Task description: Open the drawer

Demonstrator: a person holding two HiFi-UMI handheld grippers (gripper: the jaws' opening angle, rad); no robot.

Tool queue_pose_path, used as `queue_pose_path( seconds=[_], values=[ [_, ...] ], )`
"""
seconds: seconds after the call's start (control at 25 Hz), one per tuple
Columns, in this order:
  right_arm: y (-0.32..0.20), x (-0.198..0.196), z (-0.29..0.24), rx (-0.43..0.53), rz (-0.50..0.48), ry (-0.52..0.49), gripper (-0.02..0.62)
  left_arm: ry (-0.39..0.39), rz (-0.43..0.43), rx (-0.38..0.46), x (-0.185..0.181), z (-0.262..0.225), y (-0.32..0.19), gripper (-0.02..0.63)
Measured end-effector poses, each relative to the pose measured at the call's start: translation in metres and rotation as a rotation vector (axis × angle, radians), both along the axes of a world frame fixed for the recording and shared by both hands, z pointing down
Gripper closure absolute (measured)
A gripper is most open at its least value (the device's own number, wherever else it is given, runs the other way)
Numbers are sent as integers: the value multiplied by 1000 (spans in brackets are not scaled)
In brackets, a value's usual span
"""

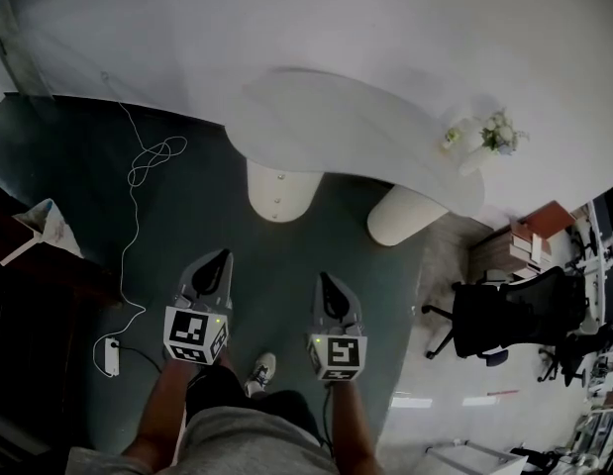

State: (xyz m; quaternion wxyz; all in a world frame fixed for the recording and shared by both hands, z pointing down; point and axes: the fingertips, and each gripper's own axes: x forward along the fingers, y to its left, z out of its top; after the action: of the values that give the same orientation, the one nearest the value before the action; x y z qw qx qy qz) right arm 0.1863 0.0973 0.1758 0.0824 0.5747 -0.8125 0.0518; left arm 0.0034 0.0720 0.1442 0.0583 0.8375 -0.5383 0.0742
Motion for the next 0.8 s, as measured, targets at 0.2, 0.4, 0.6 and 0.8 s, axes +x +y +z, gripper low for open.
queue_pose_path(
  seconds=[0.2, 0.4, 0.6, 0.8],
  values=[
    [-43, -10, 16, -16, 22, 26, 591, -7, 31, -32, -9, 28, -48, 597],
    [-90, -31, 43, -43, 56, 26, 591, -3, 73, -66, -22, 61, -102, 597],
    [-133, -56, 72, -59, 68, 13, 591, -17, 109, -87, -32, 93, -143, 597],
    [-169, -69, 115, -87, 63, 9, 591, -23, 104, -111, -44, 137, -174, 597]
  ],
)
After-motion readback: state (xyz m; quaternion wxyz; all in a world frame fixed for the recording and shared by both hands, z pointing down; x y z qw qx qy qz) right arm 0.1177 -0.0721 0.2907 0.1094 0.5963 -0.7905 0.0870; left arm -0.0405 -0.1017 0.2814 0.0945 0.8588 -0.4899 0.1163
